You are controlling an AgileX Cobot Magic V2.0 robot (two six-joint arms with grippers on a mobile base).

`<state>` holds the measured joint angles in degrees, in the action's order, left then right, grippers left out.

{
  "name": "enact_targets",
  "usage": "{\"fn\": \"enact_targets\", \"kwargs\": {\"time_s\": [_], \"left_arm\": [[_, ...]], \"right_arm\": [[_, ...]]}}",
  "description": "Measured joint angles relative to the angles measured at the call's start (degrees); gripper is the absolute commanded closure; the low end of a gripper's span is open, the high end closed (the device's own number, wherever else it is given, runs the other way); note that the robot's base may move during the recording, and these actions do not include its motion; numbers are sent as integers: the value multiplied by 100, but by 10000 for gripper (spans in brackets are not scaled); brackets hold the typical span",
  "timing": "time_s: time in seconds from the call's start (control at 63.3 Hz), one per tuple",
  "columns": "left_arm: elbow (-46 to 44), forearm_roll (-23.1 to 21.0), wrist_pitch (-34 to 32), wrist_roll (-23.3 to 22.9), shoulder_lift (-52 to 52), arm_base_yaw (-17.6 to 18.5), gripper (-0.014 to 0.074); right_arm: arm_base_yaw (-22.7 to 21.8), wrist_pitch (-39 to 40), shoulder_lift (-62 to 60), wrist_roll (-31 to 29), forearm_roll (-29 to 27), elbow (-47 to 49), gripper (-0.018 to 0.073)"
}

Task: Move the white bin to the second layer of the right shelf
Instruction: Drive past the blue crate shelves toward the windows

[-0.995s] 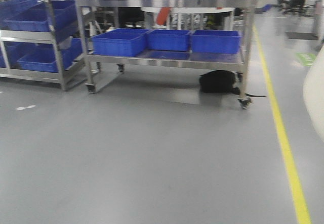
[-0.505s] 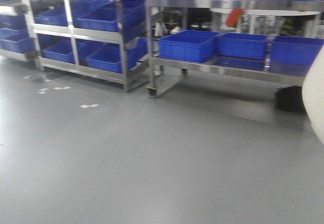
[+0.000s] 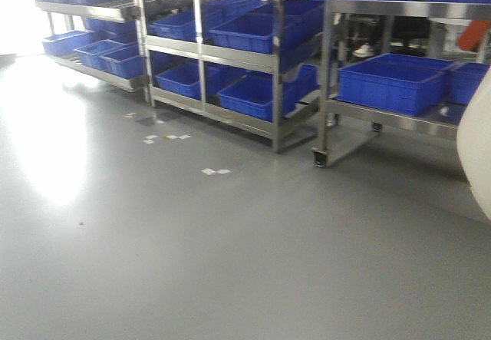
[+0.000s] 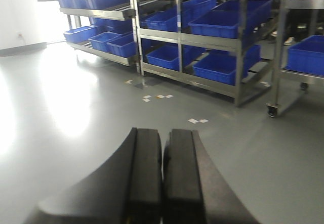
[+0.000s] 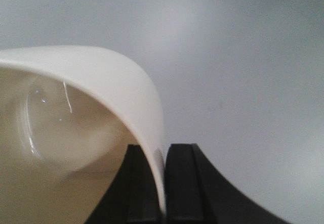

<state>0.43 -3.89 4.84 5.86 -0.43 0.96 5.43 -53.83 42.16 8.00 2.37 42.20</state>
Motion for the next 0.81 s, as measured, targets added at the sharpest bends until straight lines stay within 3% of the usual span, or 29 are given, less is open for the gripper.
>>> {"fn": "enact_targets", "kwargs": {"time_s": [0.805], "left_arm": [[0,0,0,0,0,0,512]], "right_arm": [[0,0,0,0,0,0,505]]}}
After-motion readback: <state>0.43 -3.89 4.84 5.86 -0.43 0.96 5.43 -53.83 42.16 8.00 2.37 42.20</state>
